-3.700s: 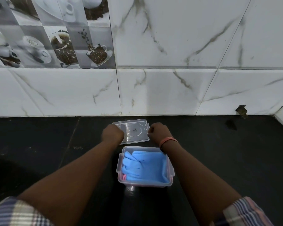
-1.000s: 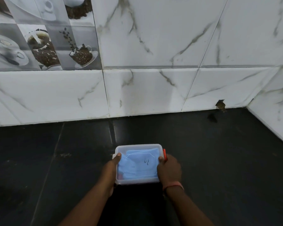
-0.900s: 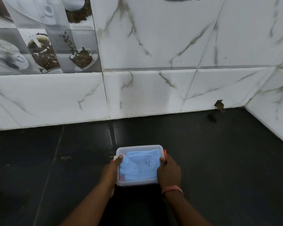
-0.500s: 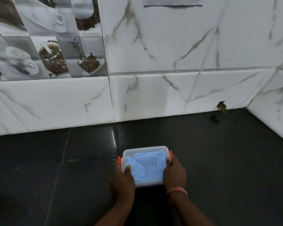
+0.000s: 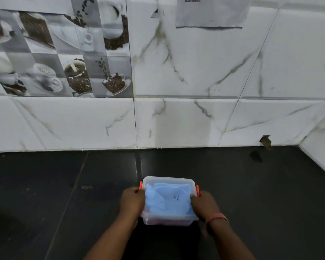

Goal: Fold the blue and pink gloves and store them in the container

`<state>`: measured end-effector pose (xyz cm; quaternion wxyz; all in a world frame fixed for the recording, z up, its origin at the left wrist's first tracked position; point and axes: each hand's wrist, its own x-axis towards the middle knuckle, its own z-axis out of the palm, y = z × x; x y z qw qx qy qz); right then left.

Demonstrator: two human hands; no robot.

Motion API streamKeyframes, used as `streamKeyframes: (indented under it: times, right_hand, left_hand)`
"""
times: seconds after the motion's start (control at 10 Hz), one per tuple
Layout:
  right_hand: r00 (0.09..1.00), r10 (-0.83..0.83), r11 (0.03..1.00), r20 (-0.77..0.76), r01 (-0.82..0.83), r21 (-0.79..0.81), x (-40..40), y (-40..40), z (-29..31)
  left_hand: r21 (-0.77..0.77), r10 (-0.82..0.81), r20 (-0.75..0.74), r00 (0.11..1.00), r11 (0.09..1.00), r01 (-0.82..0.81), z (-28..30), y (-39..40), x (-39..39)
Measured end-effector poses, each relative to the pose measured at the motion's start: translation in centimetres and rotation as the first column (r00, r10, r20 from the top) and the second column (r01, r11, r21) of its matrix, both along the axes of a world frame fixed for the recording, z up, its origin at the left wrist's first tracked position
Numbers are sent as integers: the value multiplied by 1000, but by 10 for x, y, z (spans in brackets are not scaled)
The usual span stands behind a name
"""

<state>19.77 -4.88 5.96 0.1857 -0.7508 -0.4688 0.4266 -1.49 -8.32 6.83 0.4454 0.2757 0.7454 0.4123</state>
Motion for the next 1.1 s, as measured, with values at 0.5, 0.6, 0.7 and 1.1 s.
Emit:
streamKeyframes:
  times: [0.5, 0.6, 0.7, 1.1]
  right_hand:
    - [988, 9, 964, -157, 33, 264, -29, 144, 10]
    - [994, 11, 957, -110, 21, 288, -34, 163, -1]
    - [992, -14, 959, -122, 48, 280, -38, 179, -8]
    - [975, 139, 954, 174, -179, 239, -38, 173, -7]
  left_hand:
    - [-4, -124, -365, 923, 991, 132, 2, 147, -5]
    - [16, -111, -425, 898, 991, 130, -4, 164, -7]
    - [19, -117, -477, 871, 990, 143, -9, 176, -8]
    - [-163, -283, -664, 692, 958, 235, -6, 173, -12]
